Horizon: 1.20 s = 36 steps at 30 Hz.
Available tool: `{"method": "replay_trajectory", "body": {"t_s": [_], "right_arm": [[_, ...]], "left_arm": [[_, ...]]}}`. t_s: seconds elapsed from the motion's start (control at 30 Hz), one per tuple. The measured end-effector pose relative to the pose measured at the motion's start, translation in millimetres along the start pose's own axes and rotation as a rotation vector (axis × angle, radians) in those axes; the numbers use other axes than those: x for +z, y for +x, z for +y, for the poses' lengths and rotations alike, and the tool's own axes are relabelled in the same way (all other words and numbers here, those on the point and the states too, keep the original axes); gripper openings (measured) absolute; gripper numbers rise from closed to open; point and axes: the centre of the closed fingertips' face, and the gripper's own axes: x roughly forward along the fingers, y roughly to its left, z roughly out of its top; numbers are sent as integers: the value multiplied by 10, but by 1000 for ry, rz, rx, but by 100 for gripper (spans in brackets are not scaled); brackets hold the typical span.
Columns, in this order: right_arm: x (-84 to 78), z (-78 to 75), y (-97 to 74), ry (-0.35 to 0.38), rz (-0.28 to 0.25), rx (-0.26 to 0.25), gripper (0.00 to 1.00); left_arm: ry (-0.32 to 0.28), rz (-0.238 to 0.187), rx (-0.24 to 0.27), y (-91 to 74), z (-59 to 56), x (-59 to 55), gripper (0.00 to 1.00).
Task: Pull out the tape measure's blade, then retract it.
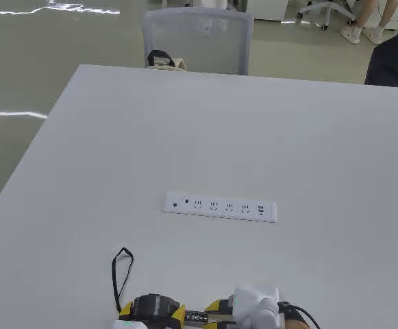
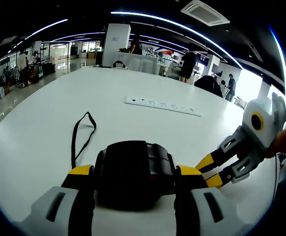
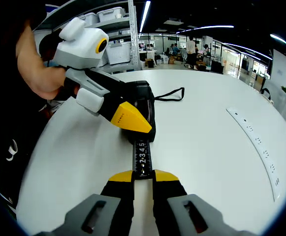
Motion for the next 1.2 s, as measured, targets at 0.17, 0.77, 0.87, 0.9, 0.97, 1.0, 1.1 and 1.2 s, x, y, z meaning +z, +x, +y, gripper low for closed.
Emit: {"method": "replay_trajectory", "body": {"t_s": [0.17, 0.77, 0.87, 0.9, 0.97, 1.0, 1.1, 1.2], "right_arm": [[17, 3, 19, 2, -1, -5, 12], [191, 6, 243, -9, -25, -12, 12], [217, 4, 273, -11, -27, -10, 12], [232, 4, 288, -14, -29, -9, 12], [254, 6, 310, -15, -29, -7, 12], [268, 10, 317, -21, -29, -7, 12], [282, 6, 356, -21, -35, -5, 12], [289, 12, 377, -39, -24, -1, 12]], "left_arm": [[-4, 1, -7, -21, -28, 23, 63], [-15, 9, -29, -22, -41, 21, 63], [-15, 9, -31, -35, -47, 33, 63], [-18, 8, -33, -39, -50, 40, 63], [-19, 9, -35, -38, -50, 44, 63], [-20, 9, -35, -38, -50, 46, 63], [-23, 10, -40, -41, -51, 53, 62], [-14, 15, -48, -26, -47, 33, 62]]}}
